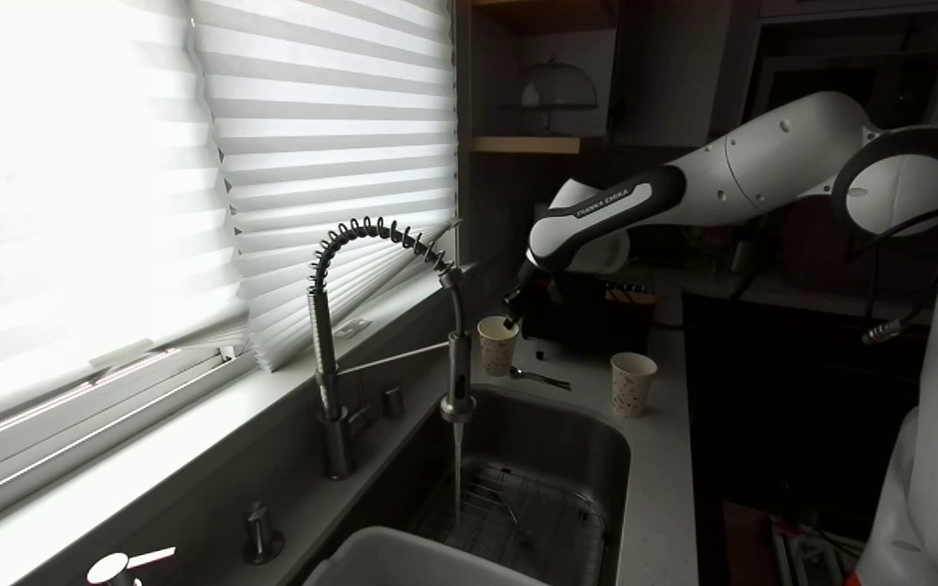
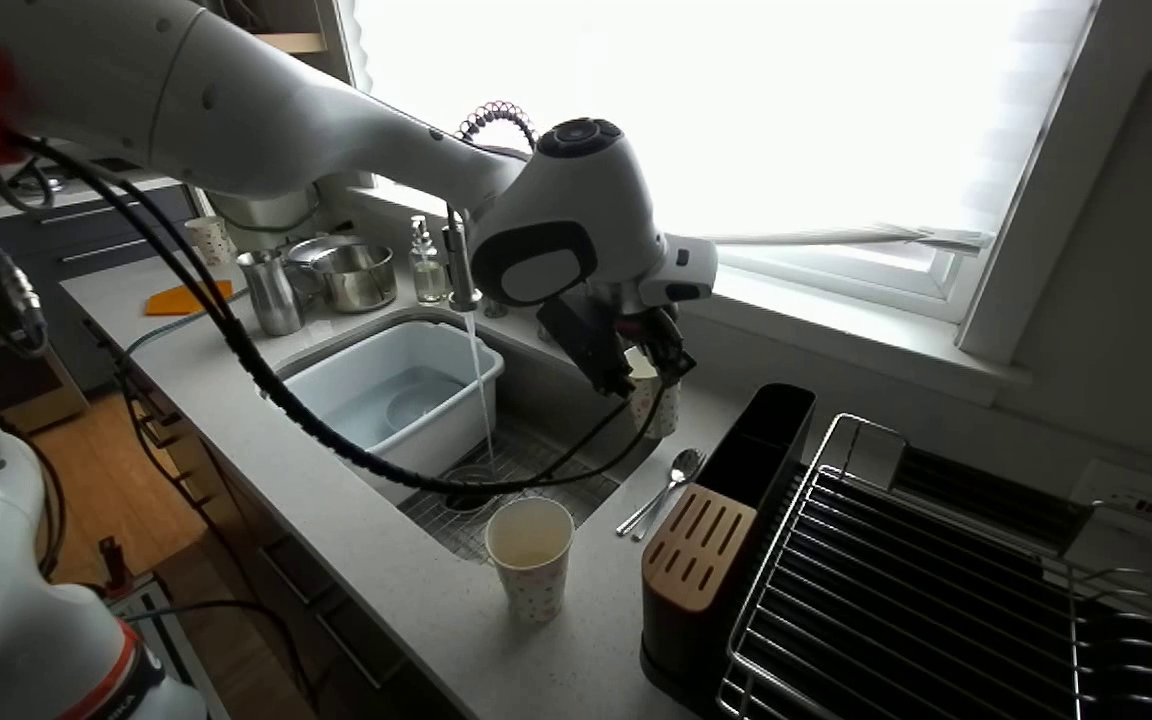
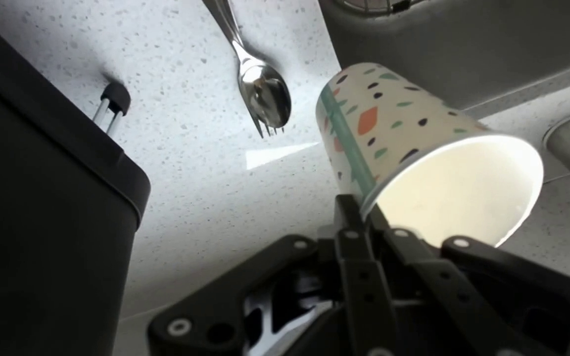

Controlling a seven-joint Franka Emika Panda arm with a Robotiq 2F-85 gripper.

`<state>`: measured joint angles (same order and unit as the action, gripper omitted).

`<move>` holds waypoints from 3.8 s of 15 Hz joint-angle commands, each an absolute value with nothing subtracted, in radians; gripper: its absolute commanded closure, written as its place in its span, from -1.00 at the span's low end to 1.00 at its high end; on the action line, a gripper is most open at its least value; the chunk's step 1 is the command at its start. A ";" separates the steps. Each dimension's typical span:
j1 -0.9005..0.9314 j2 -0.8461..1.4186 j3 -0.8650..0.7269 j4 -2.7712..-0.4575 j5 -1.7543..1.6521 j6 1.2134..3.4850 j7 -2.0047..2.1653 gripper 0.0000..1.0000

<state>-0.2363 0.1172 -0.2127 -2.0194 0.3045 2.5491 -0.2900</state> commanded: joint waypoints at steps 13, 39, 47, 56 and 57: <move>-0.260 0.366 -0.181 -1.759 0.343 2.510 0.039 0.97; -0.250 0.309 -0.022 -1.616 0.540 2.485 -0.210 -1.00; -0.279 0.469 0.041 -1.383 0.695 2.222 -0.280 -1.00; -0.260 0.553 0.038 -1.303 0.687 2.052 -0.253 -0.40; -0.258 0.561 0.042 -1.304 0.696 2.068 -0.250 -0.25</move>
